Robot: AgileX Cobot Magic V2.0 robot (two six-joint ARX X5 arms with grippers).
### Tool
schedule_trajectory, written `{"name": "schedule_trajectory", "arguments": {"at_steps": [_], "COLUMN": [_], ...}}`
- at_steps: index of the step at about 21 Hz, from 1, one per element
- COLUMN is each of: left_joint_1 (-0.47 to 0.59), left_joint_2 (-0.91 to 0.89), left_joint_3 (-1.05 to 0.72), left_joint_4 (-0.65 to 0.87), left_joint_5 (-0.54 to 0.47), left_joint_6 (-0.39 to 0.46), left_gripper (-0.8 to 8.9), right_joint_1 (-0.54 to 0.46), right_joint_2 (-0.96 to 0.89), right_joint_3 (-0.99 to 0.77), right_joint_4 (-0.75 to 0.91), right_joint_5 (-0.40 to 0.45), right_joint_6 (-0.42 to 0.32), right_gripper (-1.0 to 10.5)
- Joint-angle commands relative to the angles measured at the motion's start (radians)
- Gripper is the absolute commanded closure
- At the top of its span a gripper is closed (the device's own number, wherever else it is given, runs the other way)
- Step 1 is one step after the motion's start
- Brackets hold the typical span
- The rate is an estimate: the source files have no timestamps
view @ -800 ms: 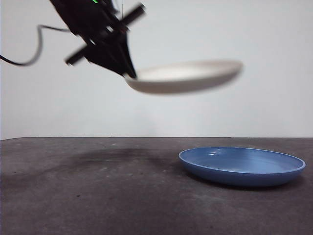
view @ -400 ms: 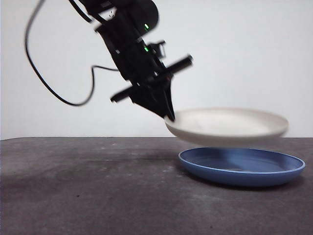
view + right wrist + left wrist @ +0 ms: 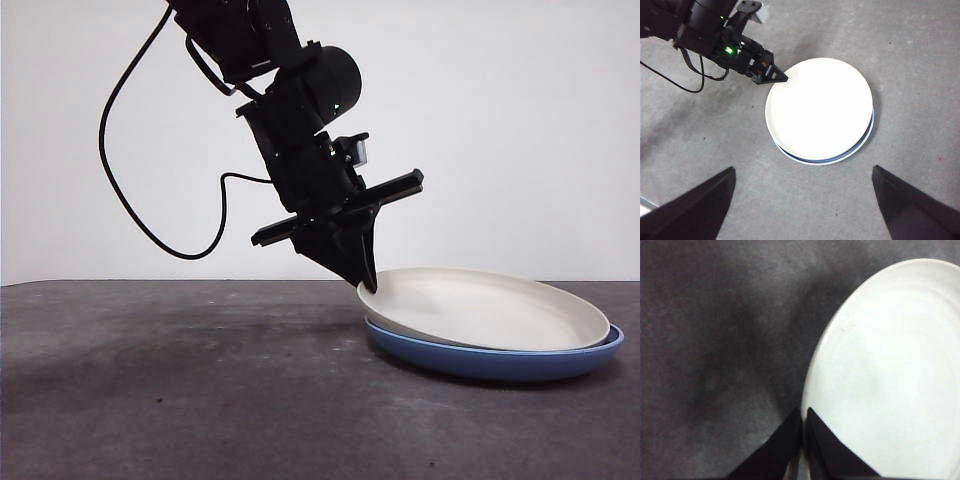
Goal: Pick up the white plate, put it on the blue plate, put it on desk
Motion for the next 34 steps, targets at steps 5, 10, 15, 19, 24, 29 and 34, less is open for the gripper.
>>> {"name": "schedule_trajectory", "arguments": {"at_steps": [5, 10, 15, 19, 24, 29, 34], "left_joint_1": [-0.035, -0.043, -0.042, -0.031, 0.018, 0.085, 0.129], "left_joint_2": [0.047, 0.047, 0.041, -0.022, -0.213, -0.414, -0.645], "left_joint_3": [0.031, 0.053, 0.15, 0.225, 0.224, 0.206, 0.031], "left_joint_4": [0.012, -0.004, -0.136, -0.206, -0.242, -0.315, -0.355], "left_joint_5": [-0.002, -0.002, -0.002, -0.002, -0.002, -0.002, 0.014], "left_joint_6": [0.016, 0.016, 0.063, 0.091, 0.099, 0.146, 0.201], "left_gripper": [7.44, 4.76, 4.63, 4.63, 4.63, 4.68, 4.7], "right_joint_1": [0.004, 0.004, 0.004, 0.004, 0.004, 0.004, 0.004], "right_joint_2": [0.003, 0.003, 0.003, 0.003, 0.003, 0.004, 0.004], "right_joint_3": [0.021, 0.021, 0.021, 0.021, 0.021, 0.021, 0.021], "right_joint_4": [0.003, 0.003, 0.003, 0.003, 0.002, 0.003, 0.003], "right_joint_5": [0.004, 0.004, 0.004, 0.012, 0.05, 0.05, 0.053], "right_joint_6": [0.01, 0.01, 0.01, 0.01, 0.009, 0.008, 0.006], "right_gripper": [5.1, 5.1, 5.1, 5.1, 5.1, 5.1, 5.1]}}
